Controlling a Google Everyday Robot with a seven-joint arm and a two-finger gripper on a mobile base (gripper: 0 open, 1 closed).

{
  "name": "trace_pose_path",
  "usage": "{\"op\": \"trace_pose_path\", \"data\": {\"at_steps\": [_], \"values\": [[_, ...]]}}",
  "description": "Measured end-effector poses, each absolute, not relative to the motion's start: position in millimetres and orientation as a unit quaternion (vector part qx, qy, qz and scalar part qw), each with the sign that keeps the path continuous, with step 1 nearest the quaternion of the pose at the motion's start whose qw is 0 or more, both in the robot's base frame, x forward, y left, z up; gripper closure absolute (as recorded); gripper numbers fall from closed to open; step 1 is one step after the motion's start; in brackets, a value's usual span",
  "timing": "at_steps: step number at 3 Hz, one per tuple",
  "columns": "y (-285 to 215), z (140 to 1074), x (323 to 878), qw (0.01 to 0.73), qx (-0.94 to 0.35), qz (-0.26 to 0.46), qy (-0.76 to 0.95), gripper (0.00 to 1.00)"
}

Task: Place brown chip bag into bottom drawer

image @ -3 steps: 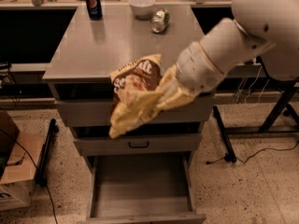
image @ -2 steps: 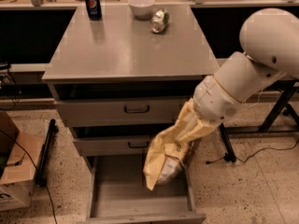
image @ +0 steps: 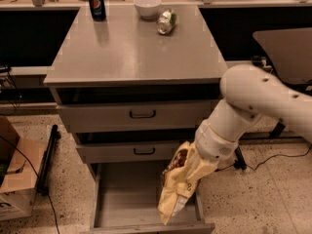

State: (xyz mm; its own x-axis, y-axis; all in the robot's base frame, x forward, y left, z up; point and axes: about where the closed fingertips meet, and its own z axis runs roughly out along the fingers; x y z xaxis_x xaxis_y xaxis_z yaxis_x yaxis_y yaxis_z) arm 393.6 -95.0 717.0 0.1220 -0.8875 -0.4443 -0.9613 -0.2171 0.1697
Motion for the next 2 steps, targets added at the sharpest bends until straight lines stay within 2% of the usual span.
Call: {"op": "trace_pose_path", "data": {"at_steps": [2], "values": [[-51, 646, 440, 0.064, -0.703, 0.227, 0.670, 1.00]]}}
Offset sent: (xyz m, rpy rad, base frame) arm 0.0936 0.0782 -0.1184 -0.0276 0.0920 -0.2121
